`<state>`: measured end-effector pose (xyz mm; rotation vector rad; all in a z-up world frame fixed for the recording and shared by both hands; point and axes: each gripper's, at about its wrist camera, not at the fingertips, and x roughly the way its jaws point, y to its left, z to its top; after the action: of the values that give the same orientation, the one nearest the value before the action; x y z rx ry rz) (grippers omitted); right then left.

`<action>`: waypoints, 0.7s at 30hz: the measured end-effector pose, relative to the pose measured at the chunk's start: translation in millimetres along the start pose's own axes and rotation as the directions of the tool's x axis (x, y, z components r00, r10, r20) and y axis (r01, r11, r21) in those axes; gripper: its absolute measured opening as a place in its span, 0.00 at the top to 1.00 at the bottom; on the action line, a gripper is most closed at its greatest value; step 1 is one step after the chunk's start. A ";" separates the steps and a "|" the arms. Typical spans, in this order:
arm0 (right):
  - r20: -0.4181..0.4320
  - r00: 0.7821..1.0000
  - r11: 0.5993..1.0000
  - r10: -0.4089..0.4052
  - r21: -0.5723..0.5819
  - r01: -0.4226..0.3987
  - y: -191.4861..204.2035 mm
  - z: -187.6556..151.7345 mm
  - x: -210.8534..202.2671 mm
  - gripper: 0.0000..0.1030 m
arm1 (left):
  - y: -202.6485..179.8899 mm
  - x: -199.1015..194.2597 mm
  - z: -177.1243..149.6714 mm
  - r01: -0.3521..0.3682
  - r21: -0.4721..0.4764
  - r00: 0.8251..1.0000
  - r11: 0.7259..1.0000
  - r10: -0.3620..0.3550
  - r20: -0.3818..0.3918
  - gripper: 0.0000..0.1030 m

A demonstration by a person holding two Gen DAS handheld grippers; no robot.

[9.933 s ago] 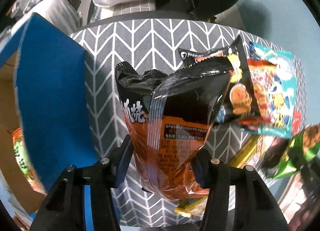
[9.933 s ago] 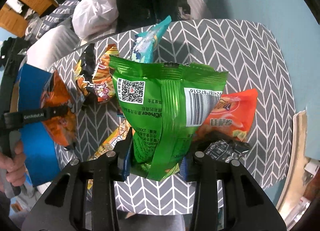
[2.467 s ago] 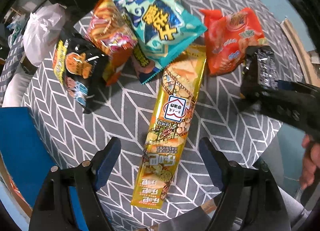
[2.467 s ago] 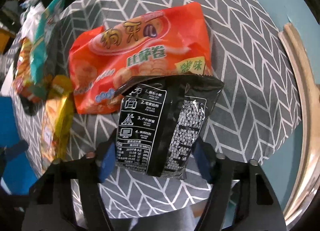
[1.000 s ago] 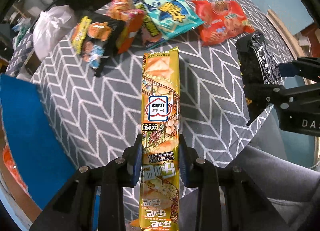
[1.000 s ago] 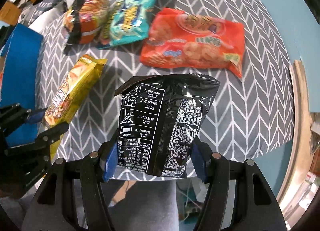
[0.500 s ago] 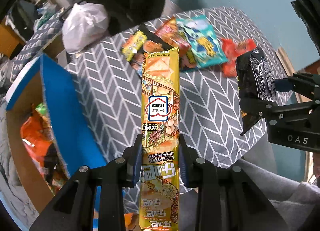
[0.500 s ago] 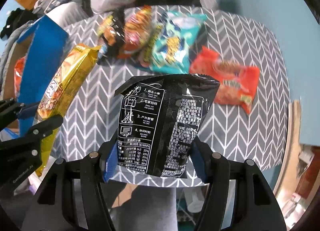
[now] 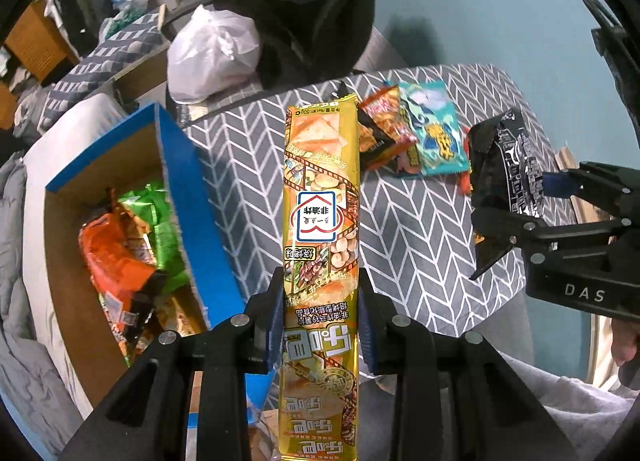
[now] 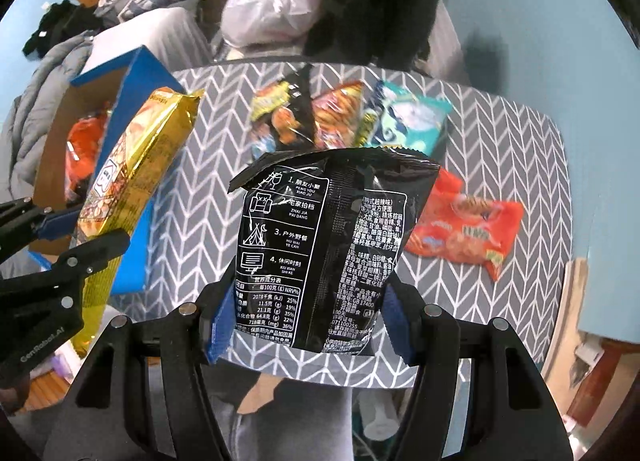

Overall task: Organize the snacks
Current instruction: 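Carry the black packet and yellow bar over the cardboard box and lower them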

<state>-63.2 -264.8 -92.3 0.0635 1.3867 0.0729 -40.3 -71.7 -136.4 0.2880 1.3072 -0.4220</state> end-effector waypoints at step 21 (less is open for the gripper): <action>0.031 0.994 0.978 0.104 -0.187 -0.096 74.9 52.0 -7.3 0.38 | 84.2 -49.3 -12.9 -0.036 -0.229 0.994 0.973 0.059 0.094 0.69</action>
<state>-14.4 -190.9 -69.1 -0.0211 1.3296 0.2831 -23.1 15.5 -94.3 0.1043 1.2346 -0.2400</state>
